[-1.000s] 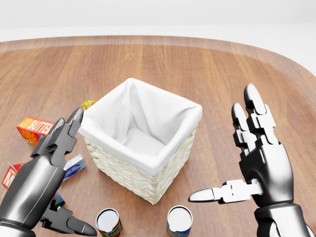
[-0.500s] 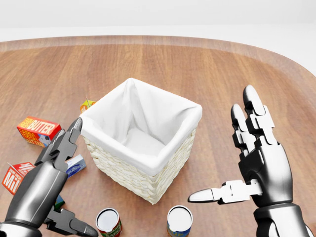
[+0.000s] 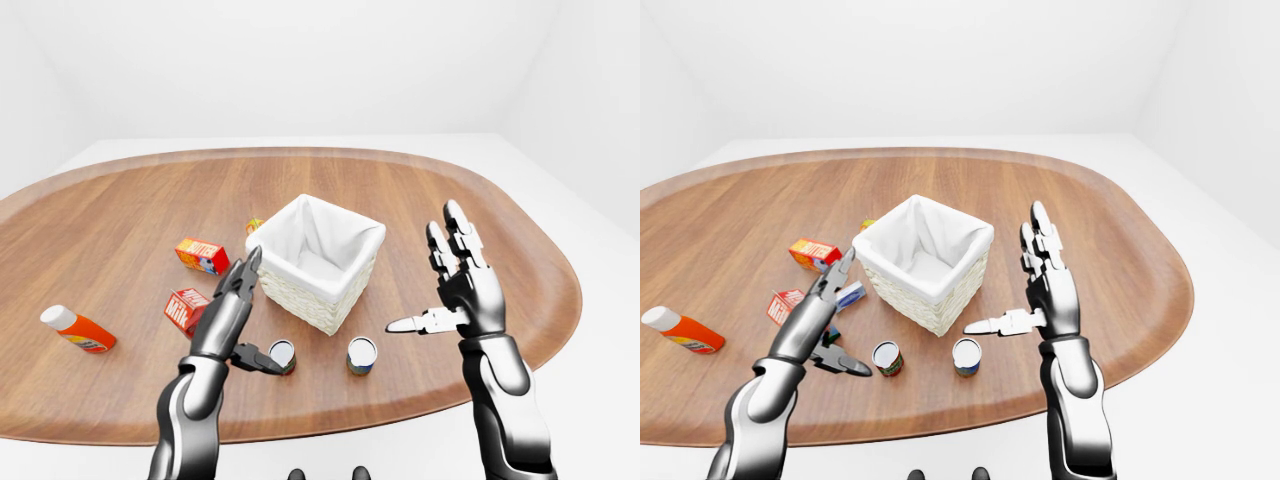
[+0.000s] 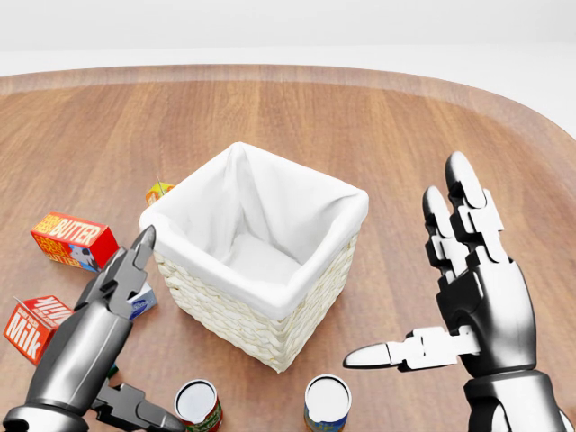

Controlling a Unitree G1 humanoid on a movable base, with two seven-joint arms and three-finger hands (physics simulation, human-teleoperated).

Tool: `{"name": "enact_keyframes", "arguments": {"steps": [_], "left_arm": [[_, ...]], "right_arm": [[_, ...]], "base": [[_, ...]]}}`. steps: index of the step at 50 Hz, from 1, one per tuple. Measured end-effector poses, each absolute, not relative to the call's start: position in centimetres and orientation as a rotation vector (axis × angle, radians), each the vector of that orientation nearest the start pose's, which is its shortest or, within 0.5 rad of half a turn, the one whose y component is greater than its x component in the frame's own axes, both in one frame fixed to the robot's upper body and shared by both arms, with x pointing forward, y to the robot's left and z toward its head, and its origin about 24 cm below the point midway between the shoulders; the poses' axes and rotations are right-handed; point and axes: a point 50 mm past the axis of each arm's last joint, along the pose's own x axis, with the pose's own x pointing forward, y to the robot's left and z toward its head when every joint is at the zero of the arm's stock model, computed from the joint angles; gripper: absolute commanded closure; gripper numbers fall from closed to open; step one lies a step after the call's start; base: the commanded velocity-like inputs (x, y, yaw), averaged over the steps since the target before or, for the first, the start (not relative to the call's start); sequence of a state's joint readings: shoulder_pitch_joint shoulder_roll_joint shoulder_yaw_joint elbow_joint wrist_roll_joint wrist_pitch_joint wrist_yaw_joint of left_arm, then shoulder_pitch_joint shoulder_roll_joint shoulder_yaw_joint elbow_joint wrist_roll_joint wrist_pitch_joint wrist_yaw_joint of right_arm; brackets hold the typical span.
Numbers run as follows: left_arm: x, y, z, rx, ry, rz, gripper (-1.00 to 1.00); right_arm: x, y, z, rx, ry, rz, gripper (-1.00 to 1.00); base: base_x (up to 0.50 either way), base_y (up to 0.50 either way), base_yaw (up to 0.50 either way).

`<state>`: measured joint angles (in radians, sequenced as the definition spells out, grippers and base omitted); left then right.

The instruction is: Pick up the tomato sauce, and put it in the basket.

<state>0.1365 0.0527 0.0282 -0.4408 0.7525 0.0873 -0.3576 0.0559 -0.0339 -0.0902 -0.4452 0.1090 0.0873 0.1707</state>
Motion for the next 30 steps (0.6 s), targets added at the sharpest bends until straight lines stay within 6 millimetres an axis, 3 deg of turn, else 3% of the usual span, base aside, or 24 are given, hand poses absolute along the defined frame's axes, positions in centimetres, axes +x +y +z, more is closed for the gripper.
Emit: {"name": "enact_keyframes", "arguments": {"steps": [30], "left_arm": [[21.73,16.18,8.72,0.824,-0.023,-0.134,-1.00]], "right_arm": [[23.23,-16.78,12.33,0.024,-0.308,0.095,-1.00]], "base": [[0.00,0.00,0.00]]}}
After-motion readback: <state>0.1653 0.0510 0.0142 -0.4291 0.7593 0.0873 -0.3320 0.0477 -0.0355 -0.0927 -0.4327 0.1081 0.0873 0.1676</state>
